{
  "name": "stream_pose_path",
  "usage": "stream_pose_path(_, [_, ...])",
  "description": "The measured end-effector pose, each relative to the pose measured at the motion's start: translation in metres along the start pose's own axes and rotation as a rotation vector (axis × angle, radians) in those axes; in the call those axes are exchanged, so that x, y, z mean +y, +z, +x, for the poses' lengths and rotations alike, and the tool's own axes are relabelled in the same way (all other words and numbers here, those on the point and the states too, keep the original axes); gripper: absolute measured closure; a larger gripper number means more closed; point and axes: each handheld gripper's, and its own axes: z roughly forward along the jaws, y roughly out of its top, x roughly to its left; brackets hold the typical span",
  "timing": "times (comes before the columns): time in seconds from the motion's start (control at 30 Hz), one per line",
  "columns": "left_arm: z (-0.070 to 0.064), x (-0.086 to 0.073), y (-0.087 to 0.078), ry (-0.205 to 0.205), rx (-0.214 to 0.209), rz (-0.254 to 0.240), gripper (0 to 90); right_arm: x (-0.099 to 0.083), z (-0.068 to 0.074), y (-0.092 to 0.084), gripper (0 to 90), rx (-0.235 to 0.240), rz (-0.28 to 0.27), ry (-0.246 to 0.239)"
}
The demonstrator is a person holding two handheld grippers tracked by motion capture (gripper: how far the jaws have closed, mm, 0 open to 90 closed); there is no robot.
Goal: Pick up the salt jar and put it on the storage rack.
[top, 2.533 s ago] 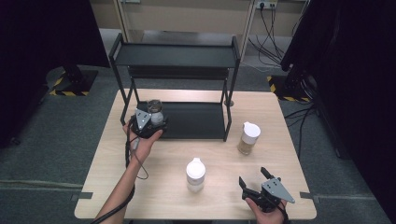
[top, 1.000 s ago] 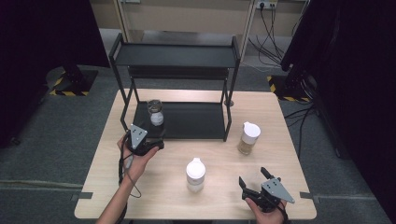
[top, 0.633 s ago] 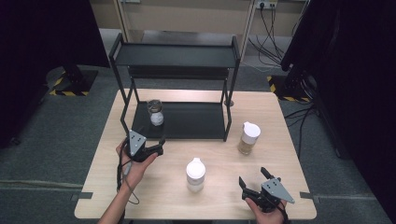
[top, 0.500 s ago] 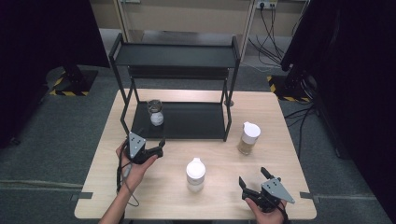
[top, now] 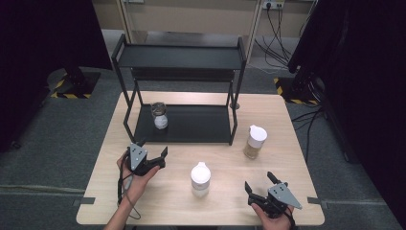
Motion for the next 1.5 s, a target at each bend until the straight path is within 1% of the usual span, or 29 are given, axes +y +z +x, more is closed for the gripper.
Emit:
stream_pose_path(0.13, [-0.002,-0.005,-0.004,0.001,-0.006,0.005,10.0,0.0,0.0,0.0,7.5,0.0,0.0,0.001])
stream_pose_path(0.17, [-0.003,-0.007,-0.006,-0.013,-0.013,0.006,10.0,0.0,0.0,0.0,7.5,0.0,0.001,0.001])
stream_pose_path(0.2, [-0.003,-0.007,-0.006,-0.013,-0.013,0.006,9.9,0.0,0.0,0.0,7.5,0.0,0.001,0.001])
stream_pose_path(0.23, [-0.004,-0.008,-0.007,-0.021,-0.018,0.006,9.9,0.0,0.0,0.0,7.5,0.001,0.0,0.001])
stream_pose_path(0.4, [-0.006,-0.01,-0.012,-0.008,-0.019,0.007,9.9,0.0,0.0,0.0,7.5,0.001,-0.001,0.002])
stream_pose_path(0.83, [-0.013,-0.024,-0.024,-0.001,-0.026,0.021,9.7,0.0,0.0,0.0,7.5,0.002,-0.002,0.003])
stream_pose_path(0.9, [-0.014,-0.025,-0.026,0.005,-0.029,0.021,9.7,0.0,0.0,0.0,7.5,0.002,-0.002,0.004])
stream_pose_path(1.1, [-0.017,-0.027,-0.03,-0.004,-0.035,0.017,9.7,0.0,0.0,0.0,7.5,0.002,-0.001,0.003])
stream_pose_path(1.23, [-0.018,-0.029,-0.033,-0.002,-0.031,0.015,9.7,0.0,0.0,0.0,7.5,0.004,-0.001,0.003])
stream_pose_path(1.5, [-0.02,-0.032,-0.039,-0.014,-0.031,0.019,9.5,0.0,0.0,0.0,7.5,0.005,0.0,0.001])
